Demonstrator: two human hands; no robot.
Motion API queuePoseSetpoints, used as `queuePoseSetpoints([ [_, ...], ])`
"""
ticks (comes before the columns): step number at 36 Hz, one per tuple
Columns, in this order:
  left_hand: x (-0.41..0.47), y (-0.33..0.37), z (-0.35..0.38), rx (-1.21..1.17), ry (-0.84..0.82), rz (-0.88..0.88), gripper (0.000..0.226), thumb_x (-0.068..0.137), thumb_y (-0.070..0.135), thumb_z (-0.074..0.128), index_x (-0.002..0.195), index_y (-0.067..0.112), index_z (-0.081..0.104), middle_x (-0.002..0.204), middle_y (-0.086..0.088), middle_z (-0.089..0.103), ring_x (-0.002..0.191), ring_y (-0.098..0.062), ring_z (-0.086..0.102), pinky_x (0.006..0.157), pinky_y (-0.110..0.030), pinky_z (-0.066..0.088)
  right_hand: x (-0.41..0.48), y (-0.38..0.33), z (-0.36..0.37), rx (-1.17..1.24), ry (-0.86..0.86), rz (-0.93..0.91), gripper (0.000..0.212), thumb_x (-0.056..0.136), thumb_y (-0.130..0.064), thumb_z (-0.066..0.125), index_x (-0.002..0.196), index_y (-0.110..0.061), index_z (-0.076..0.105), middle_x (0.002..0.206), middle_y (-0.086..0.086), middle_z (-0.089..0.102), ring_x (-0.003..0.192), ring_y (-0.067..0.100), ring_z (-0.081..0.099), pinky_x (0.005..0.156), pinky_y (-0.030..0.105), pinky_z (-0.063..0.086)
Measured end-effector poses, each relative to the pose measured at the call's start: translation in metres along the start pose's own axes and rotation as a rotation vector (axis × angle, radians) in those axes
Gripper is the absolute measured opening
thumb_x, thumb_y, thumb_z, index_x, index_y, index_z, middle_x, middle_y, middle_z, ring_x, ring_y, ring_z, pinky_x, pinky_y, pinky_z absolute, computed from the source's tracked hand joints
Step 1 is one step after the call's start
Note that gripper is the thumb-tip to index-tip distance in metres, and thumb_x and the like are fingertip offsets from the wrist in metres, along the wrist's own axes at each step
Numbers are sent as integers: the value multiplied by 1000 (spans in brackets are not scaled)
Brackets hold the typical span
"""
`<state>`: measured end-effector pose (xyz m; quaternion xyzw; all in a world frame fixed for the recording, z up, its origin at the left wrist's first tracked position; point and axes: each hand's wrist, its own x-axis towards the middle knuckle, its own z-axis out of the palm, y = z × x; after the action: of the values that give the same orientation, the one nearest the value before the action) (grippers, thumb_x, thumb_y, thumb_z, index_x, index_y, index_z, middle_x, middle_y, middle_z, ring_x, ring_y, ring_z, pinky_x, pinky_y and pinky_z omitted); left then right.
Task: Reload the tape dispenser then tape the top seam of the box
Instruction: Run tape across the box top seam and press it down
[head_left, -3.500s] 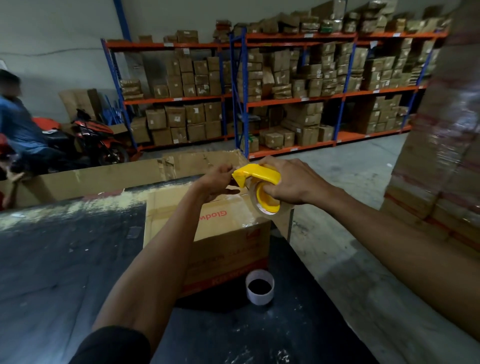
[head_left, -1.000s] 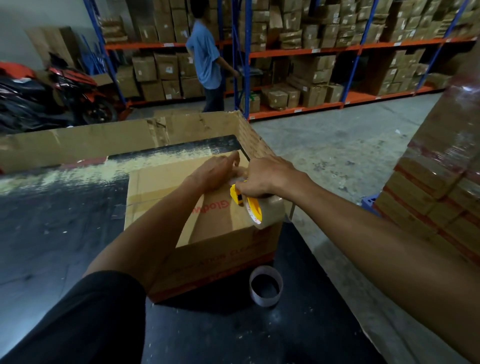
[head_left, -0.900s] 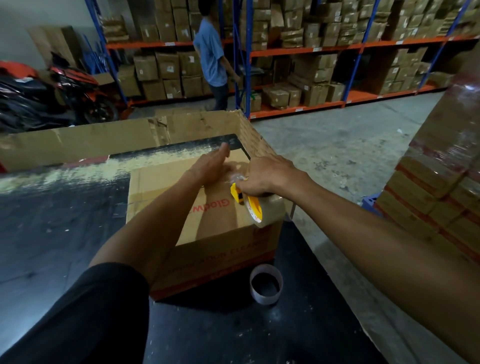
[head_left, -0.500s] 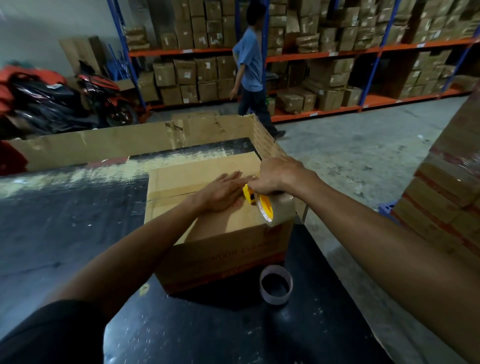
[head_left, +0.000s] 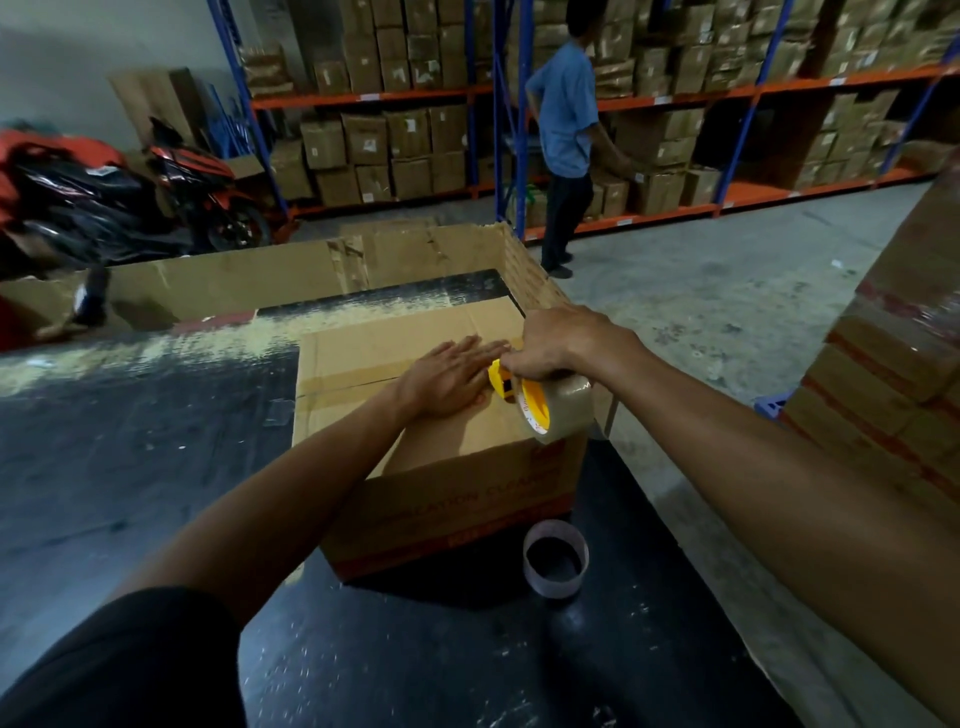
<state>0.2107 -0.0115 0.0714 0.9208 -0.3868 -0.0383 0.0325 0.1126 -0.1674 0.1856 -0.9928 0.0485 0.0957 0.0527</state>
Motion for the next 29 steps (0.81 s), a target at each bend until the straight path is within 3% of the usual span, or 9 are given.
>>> queuePoseSetpoints([
  [2, -1, -1, 1, -38, 6, -2, 57, 107, 38, 28, 160, 24, 10, 169, 0, 13, 157, -22, 5, 127, -43, 6, 0, 0, 0, 7, -1, 5, 42, 91, -56, 57, 105, -16, 58, 108, 9, 59, 98, 30, 59, 79, 39, 47],
  [6, 1, -4, 0, -105, 13, -5, 67, 95, 49, 18, 159, 28, 16, 169, 0, 17, 157, -23, 10, 126, -46, 9, -3, -1, 0, 5, -1, 21, 57, 90, -56, 57, 128, -14, 60, 121, 12, 62, 109, 32, 60, 86, 42, 50],
  [12, 0, -4, 0, -4, 4, 0, 70, 93, 52, 16, 159, 31, 12, 169, 4, 13, 157, -22, 9, 125, -48, 8, -7, -2, -4, 7, -18, 21, 60, 91, -56, 56, 133, -12, 58, 130, 13, 61, 114, 33, 60, 93, 45, 52],
  [16, 0, -1, 3, 44, 9, -24, 64, 100, 53, 21, 160, 32, 11, 169, 6, 12, 157, -23, 8, 124, -51, 9, -14, 0, -2, -61, -49, -7, 54, 94, -54, 55, 128, -13, 59, 116, 12, 59, 106, 31, 61, 88, 42, 53],
  [20, 1, -1, 6, 16, 43, -63, 56, 106, 47, 21, 160, 35, 12, 169, 9, 12, 157, -22, 8, 124, -50, 7, -18, 8, -4, -71, -124, -4, 44, 93, -57, 55, 106, -15, 54, 102, 10, 58, 95, 30, 61, 83, 41, 54],
  [24, 1, -2, 8, 15, 26, -58, 56, 107, 47, 18, 160, 35, 7, 170, 7, 5, 157, -21, 3, 124, -50, 4, -25, 11, -13, -5, -174, 35, 46, 95, -57, 55, 115, -15, 56, 89, 6, 54, 83, 25, 61, 70, 37, 52],
  [27, 6, -4, 4, -48, -10, -64, 56, 107, 45, 22, 160, 34, 8, 170, 5, 3, 157, -22, 1, 124, -49, 0, -29, 4, -8, -46, -109, 6, 54, 93, -53, 57, 128, -12, 59, 105, 9, 58, 95, 28, 58, 81, 39, 49],
  [29, 10, -4, -2, -140, -45, -91, 56, 107, 43, 26, 160, 34, 10, 170, 4, 0, 157, -23, -2, 124, -50, -3, -33, -1, -5, -64, -87, 12, 53, 92, -49, 57, 131, -13, 58, 118, 13, 60, 99, 30, 57, 81, 39, 48],
])
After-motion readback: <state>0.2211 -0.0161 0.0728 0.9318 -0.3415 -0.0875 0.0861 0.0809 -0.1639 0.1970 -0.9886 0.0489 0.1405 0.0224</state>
